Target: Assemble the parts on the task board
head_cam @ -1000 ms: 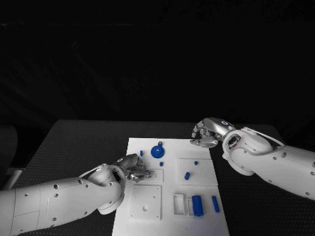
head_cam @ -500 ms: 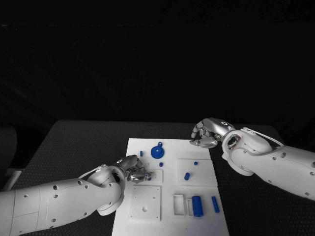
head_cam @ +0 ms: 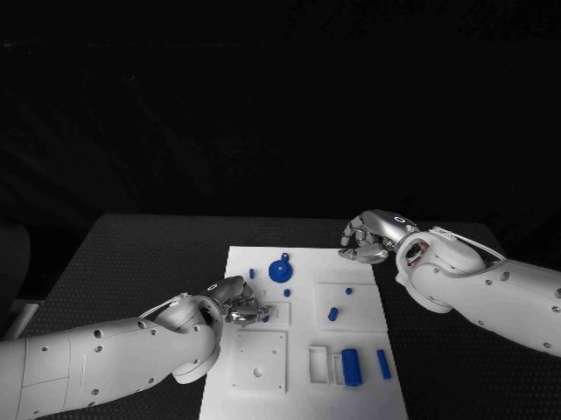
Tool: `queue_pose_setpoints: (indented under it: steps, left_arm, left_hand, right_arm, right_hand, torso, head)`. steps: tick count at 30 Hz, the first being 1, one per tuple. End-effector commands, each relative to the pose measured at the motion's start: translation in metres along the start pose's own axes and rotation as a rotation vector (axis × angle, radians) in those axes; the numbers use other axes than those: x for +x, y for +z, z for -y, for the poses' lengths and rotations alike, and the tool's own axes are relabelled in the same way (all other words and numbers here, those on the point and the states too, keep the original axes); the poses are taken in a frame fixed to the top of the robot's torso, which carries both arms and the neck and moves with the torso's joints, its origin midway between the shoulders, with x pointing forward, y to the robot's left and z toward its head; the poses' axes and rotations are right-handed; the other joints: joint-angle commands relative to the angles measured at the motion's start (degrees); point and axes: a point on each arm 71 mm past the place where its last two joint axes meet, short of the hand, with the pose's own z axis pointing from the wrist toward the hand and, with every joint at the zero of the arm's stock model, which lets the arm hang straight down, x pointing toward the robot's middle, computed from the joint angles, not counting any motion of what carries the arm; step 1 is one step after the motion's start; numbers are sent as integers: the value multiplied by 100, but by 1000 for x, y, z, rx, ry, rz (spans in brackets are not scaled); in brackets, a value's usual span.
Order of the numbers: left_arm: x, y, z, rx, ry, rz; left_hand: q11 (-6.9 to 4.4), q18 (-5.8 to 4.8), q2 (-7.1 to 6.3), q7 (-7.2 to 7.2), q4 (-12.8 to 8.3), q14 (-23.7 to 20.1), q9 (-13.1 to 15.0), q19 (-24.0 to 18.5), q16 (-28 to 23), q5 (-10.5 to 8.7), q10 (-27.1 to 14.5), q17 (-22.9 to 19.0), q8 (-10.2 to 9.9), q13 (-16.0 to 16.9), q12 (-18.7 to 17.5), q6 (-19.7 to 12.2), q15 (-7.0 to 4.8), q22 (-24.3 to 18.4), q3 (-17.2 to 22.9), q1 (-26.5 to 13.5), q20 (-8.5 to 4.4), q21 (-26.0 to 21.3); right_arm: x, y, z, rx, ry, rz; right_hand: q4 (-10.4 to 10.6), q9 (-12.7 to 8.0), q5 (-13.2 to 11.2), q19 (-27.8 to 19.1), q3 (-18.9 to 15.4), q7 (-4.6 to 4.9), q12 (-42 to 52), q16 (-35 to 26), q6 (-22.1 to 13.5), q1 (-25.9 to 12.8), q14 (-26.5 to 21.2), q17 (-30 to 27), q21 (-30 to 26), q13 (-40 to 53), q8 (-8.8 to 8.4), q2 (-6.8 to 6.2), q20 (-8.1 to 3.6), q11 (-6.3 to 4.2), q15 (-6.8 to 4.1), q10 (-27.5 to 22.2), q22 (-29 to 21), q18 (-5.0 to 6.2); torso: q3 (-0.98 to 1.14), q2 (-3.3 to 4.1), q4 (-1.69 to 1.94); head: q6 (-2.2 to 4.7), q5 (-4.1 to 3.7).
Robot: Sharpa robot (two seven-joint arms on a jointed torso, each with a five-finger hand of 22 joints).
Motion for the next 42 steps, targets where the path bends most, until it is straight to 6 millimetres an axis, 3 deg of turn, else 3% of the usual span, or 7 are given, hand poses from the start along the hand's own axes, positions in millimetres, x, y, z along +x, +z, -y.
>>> queue_pose_setpoints:
  steps: [1,2,7,12,33,35,42]
  left_arm:
    - [0,-1,2,6,-29,-1]
    - [0,-1,3,7,-32,0]
    - [-1,-2,3,9,-69,8]
    - [-4,-6,5,13,-127,0]
    - [-57,8,16,28,-616,5]
    - [-59,10,17,34,-729,8]
    - [-59,12,19,61,-899,-15]
  left_hand:
    - [-11,52,-42,-5,35,-22,0,-35,38,-1,24,-7,-41,-9,32,-39,-12,-10,11,4,-802,22]
    - [-11,55,-25,-4,39,-24,1,-37,39,22,23,-10,-43,-11,34,-41,-11,-14,18,24,-803,27]
    - [10,65,665,19,-620,-45,-9,-117,75,349,4,-42,-102,-28,70,-82,7,-40,-112,547,-790,111]
    - [20,54,857,45,-949,-47,-124,-139,89,428,-3,-72,-207,-47,83,-133,17,-96,-77,722,-782,144]
    - [55,19,910,80,-1011,-121,-221,-219,21,191,-55,-128,-287,-107,4,-170,51,-181,-69,715,-756,119]
    - [75,5,981,104,-1046,-159,-256,-260,-14,-143,-88,-151,-332,-131,-36,-229,70,-216,-77,727,-749,103]
    - [128,-33,1049,159,-1128,-302,-306,-385,-143,-495,-259,-226,-407,-191,-158,-366,123,-294,-99,736,-724,41]
  right_arm:
    - [1,0,-1,-8,-10,-8]
    - [1,0,-1,-9,-10,-9]
    - [1,0,-3,-20,0,-7]
    - [1,0,-6,-41,20,-4]
    - [7,-2,-40,-174,183,7]
    - [11,-3,-47,-192,215,0]
    - [15,-1,-65,-213,273,7]
  right_hand:
    - [34,-8,35,27,-6,44,-19,-20,-12,-19,-24,7,-39,-9,-28,-48,-19,-4,-16,-26,56,202]
    - [34,-8,35,27,-7,44,-19,-20,-12,-19,-24,7,-39,-9,-28,-48,-19,-4,-16,-26,56,202]
    - [31,-8,36,27,-7,44,-19,-20,-12,-14,-23,7,-40,-9,-29,-49,-19,-4,-16,-25,56,202]
    - [-41,-28,39,20,-27,68,-20,-28,-108,56,-24,11,-45,-10,-83,-81,-24,17,1,-31,64,202]
    - [-274,-69,113,-13,-183,177,-9,-47,-401,166,-36,31,-69,1,-227,-45,-15,121,100,-71,85,202]
    - [-322,-88,125,-24,-207,206,-8,-51,-509,182,-44,35,-75,3,-282,-14,-16,146,123,-85,88,202]
    - [-427,-113,12,-78,-306,291,-1,-68,-691,176,-85,44,-98,16,-367,38,1,231,206,-161,96,202]
  torso:
    - [3,2,-6]
    - [2,2,-6]
    - [0,2,-1]
    - [-1,-5,-2]
    - [-12,4,-12]
    - [-11,0,-9]
    - [3,-3,-1]
  head:
    - [3,-11]
    - [4,-12]
    - [42,-30]
    - [56,-42]
    - [218,-36]
    - [231,-34]
    - [272,-34]
